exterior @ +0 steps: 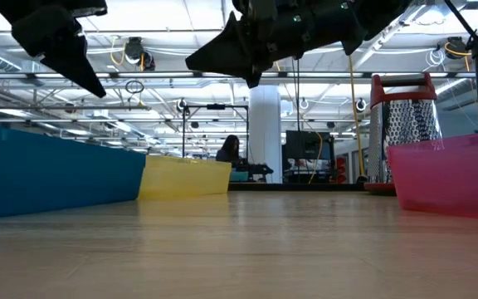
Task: Pick & Place Kitchen Items
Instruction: Return to Home Position
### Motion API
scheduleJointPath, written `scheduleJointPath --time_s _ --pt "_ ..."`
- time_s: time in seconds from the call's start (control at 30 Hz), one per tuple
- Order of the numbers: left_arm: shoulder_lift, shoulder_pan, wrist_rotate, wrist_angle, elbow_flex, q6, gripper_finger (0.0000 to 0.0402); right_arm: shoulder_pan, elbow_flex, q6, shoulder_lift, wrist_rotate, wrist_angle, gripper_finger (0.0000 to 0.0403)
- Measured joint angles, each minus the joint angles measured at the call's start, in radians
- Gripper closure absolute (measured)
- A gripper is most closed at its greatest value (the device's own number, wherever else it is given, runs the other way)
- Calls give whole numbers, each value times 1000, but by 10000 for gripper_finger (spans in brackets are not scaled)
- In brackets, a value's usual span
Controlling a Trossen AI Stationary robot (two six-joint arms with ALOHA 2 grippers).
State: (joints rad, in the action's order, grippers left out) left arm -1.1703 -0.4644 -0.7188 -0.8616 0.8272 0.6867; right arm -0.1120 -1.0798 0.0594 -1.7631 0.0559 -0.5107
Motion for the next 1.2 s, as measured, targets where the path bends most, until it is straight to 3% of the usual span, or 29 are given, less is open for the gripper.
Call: scheduleJointPath --time_s 0.2,0.4,0.53,0.7,0.97,1.2 --pt "128 0 -13 -1 0 -38 371 -8 0 -46 60 -4 56 390" --pt "272 -1 -23 -3 0 -99 371 -8 0 54 176 -7 231 391" --pt "365 -1 -78 -6 0 -107 371 -14 0 116 248 -8 366 390" --pt "465 -1 -138 -10 0 -147 371 -22 0 51 313 -16 411 390" --pt "604 -2 -120 -11 0 -243 371 8 23 -52 414 -361 406 390" --pt "732 -2 -120 0 -30 -284 371 64 217 -11 579 -372 291 394"
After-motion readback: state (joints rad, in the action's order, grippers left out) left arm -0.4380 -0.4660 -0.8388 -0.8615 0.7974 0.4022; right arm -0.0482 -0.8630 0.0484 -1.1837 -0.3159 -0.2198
